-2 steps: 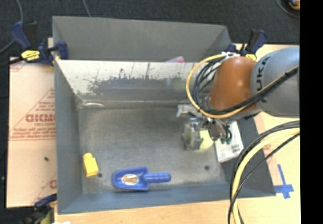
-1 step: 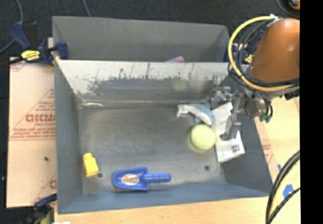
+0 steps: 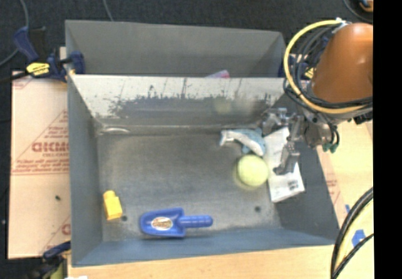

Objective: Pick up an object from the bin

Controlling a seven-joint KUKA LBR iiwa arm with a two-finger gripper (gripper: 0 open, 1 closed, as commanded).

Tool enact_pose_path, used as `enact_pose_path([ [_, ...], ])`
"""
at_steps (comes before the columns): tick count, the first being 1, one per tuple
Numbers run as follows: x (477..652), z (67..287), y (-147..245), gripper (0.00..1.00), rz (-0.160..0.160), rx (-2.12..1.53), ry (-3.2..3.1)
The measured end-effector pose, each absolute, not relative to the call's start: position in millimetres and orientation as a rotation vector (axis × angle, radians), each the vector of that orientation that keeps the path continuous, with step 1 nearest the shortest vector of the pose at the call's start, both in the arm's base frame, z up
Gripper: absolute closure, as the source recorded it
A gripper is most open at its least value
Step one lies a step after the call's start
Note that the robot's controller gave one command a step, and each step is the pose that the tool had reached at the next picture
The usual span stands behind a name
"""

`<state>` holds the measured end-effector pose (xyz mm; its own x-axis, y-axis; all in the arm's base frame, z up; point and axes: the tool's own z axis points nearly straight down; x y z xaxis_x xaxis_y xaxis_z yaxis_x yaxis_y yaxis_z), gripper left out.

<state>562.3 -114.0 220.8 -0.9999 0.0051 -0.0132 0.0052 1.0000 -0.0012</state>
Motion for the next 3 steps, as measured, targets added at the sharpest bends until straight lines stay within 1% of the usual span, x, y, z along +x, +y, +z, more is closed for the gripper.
enact_pose_path([
  [1,576.8,147.6,-118.8,0.0,-0.009,-0.229,3.114],
  [2,576.6,91.3,-118.4,0.0,-0.006,-0.315,3.112],
  [3,576.6,70.6,-89.3,0.0,-0.013,-0.533,3.074],
])
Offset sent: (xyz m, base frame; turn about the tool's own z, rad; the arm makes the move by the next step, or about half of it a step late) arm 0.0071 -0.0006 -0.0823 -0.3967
